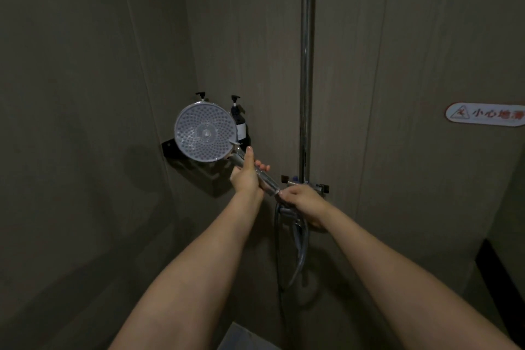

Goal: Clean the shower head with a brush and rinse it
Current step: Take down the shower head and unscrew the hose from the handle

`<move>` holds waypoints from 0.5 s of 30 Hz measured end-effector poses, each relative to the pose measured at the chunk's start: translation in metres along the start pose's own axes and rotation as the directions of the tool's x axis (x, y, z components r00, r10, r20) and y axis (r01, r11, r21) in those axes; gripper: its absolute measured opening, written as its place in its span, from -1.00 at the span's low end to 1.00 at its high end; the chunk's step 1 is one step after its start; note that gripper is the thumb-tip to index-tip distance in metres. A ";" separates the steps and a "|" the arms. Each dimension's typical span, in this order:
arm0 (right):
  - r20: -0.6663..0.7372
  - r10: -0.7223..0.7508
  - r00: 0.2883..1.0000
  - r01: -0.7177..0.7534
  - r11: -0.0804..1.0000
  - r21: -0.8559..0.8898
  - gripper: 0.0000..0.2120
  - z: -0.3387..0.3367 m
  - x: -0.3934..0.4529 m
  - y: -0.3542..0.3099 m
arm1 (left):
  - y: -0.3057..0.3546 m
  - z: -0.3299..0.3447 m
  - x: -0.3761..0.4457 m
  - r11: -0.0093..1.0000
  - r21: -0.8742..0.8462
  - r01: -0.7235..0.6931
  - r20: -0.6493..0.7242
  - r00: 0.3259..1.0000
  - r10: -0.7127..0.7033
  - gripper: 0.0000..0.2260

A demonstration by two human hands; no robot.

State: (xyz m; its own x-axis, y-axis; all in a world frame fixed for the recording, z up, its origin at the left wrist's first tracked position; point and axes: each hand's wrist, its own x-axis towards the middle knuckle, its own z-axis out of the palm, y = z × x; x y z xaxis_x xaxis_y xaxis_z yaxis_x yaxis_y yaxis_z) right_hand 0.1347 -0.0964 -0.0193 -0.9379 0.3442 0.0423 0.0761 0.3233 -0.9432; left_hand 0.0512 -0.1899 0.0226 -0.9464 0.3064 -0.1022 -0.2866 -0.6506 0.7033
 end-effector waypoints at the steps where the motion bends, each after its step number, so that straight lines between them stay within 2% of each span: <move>1: -0.024 -0.019 1.000 0.020 1.000 0.017 -0.84 0.001 -0.001 0.000 | 0.000 0.000 -0.001 1.000 0.001 0.004 0.003 1.000 -0.004 -0.86; 3: -0.101 0.013 0.995 0.001 0.990 0.143 -0.81 0.002 0.000 0.001 | 0.001 0.000 -0.002 1.000 -0.007 0.006 0.001 1.000 -0.006 -0.84; 5: -0.104 0.077 0.992 -0.053 0.974 0.220 -0.79 0.003 0.003 0.003 | 0.000 0.001 -0.002 1.000 -0.004 0.004 -0.004 1.000 -0.004 -0.84; 8: -0.073 0.034 0.997 -0.026 0.994 0.106 -0.76 0.003 0.001 0.003 | 0.001 0.001 -0.002 1.000 0.010 -0.005 -0.008 1.000 0.005 -0.84; 10: -0.089 0.013 0.996 -0.002 0.992 0.128 -0.78 0.002 0.000 0.003 | 0.001 0.001 -0.001 1.000 0.003 -0.005 -0.005 1.000 0.005 -0.86; 12: -0.072 0.050 0.996 -0.038 0.987 0.156 -0.77 0.002 0.001 0.003 | 0.001 0.001 -0.001 1.000 0.000 -0.009 -0.001 1.000 0.009 -0.87; 15: -0.023 0.017 1.000 -0.015 0.998 0.066 -0.83 0.003 0.001 0.005 | 0.001 -0.001 -0.002 1.000 0.020 -0.006 0.006 1.000 0.006 -0.88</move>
State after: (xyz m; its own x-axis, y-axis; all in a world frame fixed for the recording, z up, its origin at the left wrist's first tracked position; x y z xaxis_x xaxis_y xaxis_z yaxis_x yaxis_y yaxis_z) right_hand 0.1329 -0.0971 -0.0246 -0.9283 0.3702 0.0340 0.0680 0.2590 -0.9635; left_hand 0.0526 -0.1920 0.0227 -0.9472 0.3067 -0.0941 -0.2780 -0.6387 0.7175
